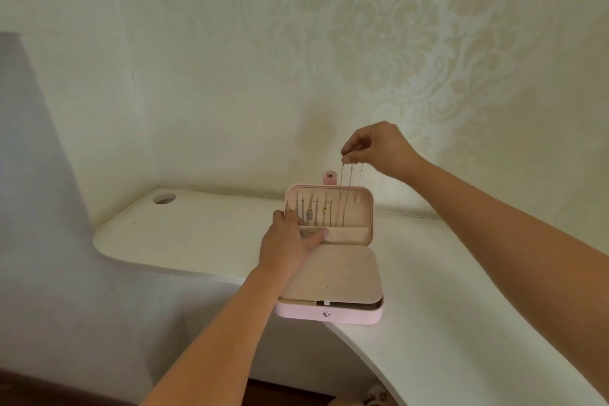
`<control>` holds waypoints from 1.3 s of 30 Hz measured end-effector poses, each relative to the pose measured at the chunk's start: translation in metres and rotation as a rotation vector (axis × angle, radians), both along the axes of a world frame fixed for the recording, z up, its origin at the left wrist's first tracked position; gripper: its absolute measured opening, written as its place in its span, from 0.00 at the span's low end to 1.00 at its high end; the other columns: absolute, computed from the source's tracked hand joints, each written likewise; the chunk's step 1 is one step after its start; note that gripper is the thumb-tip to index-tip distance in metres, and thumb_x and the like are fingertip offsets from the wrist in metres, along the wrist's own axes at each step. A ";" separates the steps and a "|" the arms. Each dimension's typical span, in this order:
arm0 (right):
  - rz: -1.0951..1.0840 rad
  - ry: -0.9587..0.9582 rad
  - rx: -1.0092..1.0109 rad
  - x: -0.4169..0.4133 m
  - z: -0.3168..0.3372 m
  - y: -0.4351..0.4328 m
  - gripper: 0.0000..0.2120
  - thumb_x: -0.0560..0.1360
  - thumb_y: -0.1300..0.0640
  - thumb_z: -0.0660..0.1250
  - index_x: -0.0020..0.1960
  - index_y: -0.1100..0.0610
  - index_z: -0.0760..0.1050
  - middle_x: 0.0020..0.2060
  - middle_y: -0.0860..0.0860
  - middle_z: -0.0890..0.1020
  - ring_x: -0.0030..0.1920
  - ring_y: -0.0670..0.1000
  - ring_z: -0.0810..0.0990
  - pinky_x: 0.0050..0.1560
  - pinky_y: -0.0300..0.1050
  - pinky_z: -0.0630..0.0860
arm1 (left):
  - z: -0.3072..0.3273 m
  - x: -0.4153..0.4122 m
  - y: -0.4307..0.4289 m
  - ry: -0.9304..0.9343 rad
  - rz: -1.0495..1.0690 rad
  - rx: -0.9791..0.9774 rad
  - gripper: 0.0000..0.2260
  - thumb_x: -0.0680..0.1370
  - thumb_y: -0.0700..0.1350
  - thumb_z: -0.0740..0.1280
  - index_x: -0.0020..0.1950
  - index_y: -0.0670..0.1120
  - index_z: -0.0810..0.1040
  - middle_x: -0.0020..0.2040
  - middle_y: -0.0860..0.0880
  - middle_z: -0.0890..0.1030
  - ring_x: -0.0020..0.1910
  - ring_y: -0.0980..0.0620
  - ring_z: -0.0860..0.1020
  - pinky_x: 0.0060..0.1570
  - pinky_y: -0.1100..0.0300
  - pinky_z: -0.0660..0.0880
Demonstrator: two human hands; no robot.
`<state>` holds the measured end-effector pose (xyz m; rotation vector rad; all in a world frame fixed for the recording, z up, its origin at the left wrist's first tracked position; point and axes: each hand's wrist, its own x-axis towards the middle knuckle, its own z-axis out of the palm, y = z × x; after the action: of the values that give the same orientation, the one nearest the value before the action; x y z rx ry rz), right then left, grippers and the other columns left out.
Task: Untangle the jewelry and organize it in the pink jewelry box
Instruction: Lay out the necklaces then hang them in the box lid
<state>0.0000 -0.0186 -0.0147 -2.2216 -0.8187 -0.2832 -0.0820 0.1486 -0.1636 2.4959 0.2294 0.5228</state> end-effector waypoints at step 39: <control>-0.201 -0.374 -0.292 -0.020 -0.085 0.011 0.08 0.77 0.61 0.63 0.51 0.60 0.80 0.45 0.54 0.83 0.46 0.55 0.80 0.45 0.44 0.70 | 0.000 -0.002 -0.001 -0.028 -0.003 -0.020 0.25 0.73 0.61 0.67 0.58 0.43 0.71 0.54 0.46 0.70 0.48 0.47 0.75 0.44 0.58 0.71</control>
<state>-0.0205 -0.0072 -0.0998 -2.5734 -0.8752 -0.7342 -0.0844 0.1474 -0.1632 2.4672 0.2187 0.5511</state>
